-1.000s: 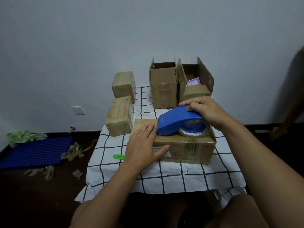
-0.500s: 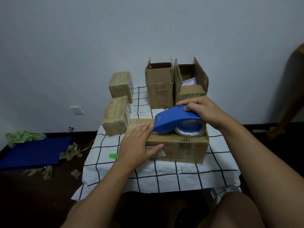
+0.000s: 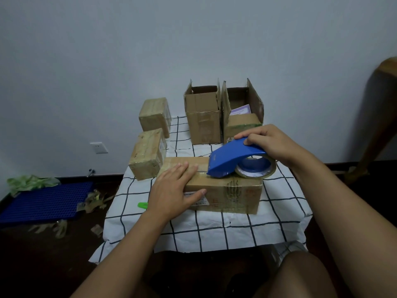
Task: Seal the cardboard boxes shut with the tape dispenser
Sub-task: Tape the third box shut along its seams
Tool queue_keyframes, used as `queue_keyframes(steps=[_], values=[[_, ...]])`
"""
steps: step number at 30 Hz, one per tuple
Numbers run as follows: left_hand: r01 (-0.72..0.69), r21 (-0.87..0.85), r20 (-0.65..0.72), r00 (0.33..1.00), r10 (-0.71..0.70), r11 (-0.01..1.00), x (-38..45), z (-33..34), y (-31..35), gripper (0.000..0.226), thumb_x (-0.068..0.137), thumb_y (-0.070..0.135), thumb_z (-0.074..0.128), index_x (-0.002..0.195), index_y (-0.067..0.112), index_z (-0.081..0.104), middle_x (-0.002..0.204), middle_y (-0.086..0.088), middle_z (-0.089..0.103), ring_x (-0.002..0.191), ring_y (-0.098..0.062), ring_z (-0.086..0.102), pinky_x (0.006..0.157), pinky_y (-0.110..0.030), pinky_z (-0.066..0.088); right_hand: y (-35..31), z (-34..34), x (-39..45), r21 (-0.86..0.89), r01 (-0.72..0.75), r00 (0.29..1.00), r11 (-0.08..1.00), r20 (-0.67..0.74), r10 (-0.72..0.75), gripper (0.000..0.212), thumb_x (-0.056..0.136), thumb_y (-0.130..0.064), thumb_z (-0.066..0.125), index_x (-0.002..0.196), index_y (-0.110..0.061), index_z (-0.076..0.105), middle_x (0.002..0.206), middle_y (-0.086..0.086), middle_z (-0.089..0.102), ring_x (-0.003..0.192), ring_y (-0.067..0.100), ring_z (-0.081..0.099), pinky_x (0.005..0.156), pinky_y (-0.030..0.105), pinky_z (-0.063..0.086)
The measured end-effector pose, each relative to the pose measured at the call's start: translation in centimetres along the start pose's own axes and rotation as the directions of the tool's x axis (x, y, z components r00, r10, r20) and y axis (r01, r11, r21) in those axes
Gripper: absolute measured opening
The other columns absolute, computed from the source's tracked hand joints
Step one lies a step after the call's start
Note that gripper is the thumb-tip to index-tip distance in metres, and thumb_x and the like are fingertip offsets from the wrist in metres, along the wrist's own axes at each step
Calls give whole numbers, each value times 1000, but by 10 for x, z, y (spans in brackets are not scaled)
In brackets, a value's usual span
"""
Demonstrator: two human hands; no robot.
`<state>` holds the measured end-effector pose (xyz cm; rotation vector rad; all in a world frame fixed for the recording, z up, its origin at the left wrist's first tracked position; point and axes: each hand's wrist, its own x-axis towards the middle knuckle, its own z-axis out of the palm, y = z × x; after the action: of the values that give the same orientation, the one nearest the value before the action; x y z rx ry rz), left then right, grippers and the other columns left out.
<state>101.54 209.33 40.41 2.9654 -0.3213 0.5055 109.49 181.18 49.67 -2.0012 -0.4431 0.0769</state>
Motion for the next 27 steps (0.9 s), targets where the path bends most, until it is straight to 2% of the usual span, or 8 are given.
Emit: queue_keyframes(steps=[3,6,10,13,19,23,27], values=[[25,30,39,999,-26,999,2,0,5,82,80,84,29,146,36,40,156,4,34,145,-16,26,117,-35,16,-2,3,1,-10,-6,1000,1000,3,6,26,96,-15,55,102,-24,78,105,-3,72,94,15,62,79,25,47],[22,88,38,999,-26,996,5,-1,19,92,80,83,22,150,25,35,159,1,27,148,-17,17,118,-33,4,0,5,0,-10,1,1000,1000,-15,-1,26,96,-14,55,102,-23,79,105,-1,72,92,16,61,80,27,48],[-49,33,74,996,46,998,6,5,35,90,84,77,26,154,20,24,161,0,22,148,-15,16,119,-31,7,0,7,-2,5,4,999,1000,-34,-4,26,95,-14,55,101,-23,79,104,-2,72,92,15,61,80,28,48],[-47,42,73,996,44,998,9,6,35,89,86,77,30,154,20,27,160,1,26,148,-14,18,120,-32,12,-1,7,-1,-6,2,1000,1000,-23,-2,26,96,-14,55,102,-22,79,107,1,72,94,17,61,81,29,48],[-62,143,101,994,48,988,13,9,39,107,77,88,15,156,16,19,162,-2,18,150,-14,9,118,-30,-7,1,6,1,-37,4,1000,999,-26,-5,27,97,-15,54,106,-20,78,105,1,71,89,14,59,78,25,47],[8,87,98,995,-17,996,18,12,42,111,71,92,15,155,19,21,161,-1,22,148,-14,17,116,-28,5,2,7,2,-35,8,1000,999,-21,-9,26,97,-15,54,105,-22,78,104,0,71,89,14,60,77,25,47],[25,82,72,997,-31,996,18,12,41,114,67,95,9,153,22,27,159,1,28,146,-12,24,117,-29,18,4,4,4,-35,9,1000,999,-4,-9,26,96,-16,54,102,-26,78,104,0,72,93,17,62,82,30,49]])
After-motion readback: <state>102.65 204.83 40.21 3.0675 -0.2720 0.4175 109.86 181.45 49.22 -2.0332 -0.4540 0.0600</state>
